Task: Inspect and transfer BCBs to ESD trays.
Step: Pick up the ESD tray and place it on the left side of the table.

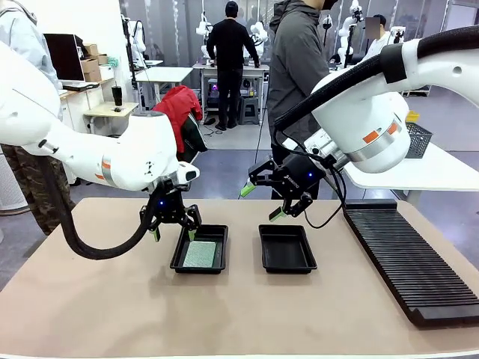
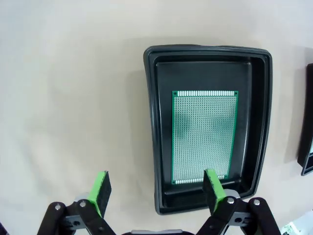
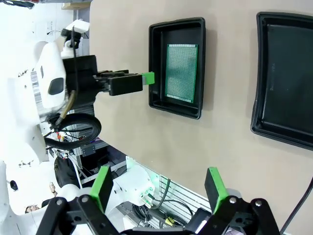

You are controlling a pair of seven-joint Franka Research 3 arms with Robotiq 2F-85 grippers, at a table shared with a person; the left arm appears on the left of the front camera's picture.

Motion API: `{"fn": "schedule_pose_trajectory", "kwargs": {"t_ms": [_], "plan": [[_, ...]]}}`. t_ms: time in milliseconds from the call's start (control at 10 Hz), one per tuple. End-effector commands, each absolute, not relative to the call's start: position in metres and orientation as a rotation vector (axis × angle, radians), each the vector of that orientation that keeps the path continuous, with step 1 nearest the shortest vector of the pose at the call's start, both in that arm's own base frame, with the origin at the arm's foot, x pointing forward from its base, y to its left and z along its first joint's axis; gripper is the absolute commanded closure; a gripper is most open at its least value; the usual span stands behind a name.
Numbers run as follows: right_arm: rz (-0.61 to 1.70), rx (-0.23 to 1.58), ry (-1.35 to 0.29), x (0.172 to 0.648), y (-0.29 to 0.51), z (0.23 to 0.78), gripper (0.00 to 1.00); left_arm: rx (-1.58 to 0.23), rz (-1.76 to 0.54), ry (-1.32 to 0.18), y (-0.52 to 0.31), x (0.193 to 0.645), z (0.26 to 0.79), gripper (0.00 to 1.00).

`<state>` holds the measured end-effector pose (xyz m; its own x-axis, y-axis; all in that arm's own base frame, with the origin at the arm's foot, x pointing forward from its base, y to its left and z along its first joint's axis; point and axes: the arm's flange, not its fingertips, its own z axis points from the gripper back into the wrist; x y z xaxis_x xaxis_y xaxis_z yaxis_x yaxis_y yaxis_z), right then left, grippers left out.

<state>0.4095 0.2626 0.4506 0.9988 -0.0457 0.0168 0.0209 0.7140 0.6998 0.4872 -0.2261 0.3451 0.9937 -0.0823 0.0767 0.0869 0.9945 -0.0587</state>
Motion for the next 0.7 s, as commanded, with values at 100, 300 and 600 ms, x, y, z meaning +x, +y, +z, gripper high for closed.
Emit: {"fn": "schedule_pose_trajectory", "kwargs": {"t_ms": [100,300,600], "plan": [[-0.035,0.771,-0.034,0.41,0.262,0.451,0.0,-0.038,-0.051,-0.102,-0.232,0.497,0.325,0.0],[-0.035,0.771,-0.034,0.41,0.262,0.451,0.0,-0.037,-0.034,-0.099,-0.232,0.501,0.315,0.0],[-0.035,0.771,-0.034,0.41,0.262,0.451,0.0,-0.051,-0.021,-0.09,-0.232,0.507,0.303,0.0]]}}
